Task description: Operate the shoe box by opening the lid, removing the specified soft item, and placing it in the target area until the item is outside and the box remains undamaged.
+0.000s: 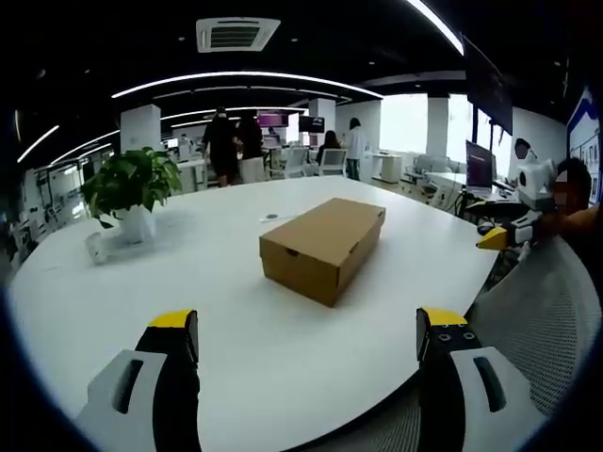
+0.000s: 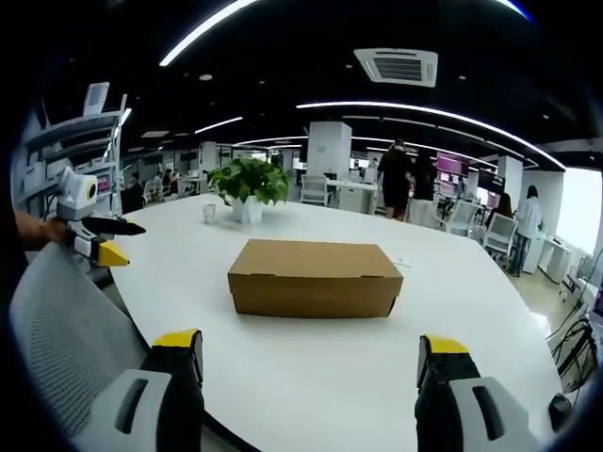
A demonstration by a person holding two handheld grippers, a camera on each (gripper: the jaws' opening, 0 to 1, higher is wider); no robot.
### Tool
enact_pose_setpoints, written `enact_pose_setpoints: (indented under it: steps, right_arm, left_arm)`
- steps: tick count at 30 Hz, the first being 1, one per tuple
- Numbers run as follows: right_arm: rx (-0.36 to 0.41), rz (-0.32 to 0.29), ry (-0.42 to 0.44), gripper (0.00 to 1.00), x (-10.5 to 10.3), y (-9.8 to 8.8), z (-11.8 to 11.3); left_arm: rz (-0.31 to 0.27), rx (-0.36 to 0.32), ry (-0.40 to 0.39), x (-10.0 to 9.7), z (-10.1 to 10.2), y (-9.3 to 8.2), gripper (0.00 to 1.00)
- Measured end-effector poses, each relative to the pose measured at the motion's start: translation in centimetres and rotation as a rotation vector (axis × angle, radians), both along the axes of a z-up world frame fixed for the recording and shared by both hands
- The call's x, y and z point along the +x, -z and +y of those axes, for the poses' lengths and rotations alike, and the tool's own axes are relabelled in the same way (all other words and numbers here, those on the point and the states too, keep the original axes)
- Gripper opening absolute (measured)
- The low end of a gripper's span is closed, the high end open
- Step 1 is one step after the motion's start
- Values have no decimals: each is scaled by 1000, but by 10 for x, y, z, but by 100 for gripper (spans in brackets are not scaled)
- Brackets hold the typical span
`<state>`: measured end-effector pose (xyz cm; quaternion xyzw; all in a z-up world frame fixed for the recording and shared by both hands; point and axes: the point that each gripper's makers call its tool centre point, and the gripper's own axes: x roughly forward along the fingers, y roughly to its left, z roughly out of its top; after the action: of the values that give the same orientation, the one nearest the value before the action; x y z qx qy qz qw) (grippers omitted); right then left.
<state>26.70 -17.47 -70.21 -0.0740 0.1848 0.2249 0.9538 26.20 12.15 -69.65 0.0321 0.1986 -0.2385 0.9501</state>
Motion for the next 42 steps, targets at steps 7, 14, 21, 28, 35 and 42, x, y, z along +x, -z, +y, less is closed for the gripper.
enact_pose_setpoints:
  steps: [7, 14, 21, 28, 35, 42]
  right_arm:
    - [1, -1, 4, 94, 0, 0, -1]
    - [5, 0, 6, 95, 0, 0, -2]
    - [4, 9, 3, 95, 0, 1, -1]
    - [33, 36, 12, 96, -1, 3, -3]
    - [35, 63, 9, 98, -3, 4, -6]
    - [16, 72, 3, 98, -2, 5, -10]
  left_arm:
    - [2, 0, -8, 1, 1, 0, 100]
    - [-1, 1, -13, 1, 2, 0, 100]
    - [2, 4, -21, 1, 3, 0, 100]
    - [38, -1, -58, 2, 8, 4, 100]
    - [64, 4, -58, 1, 9, 7, 100]
    - [72, 23, -59, 2, 12, 4, 100]
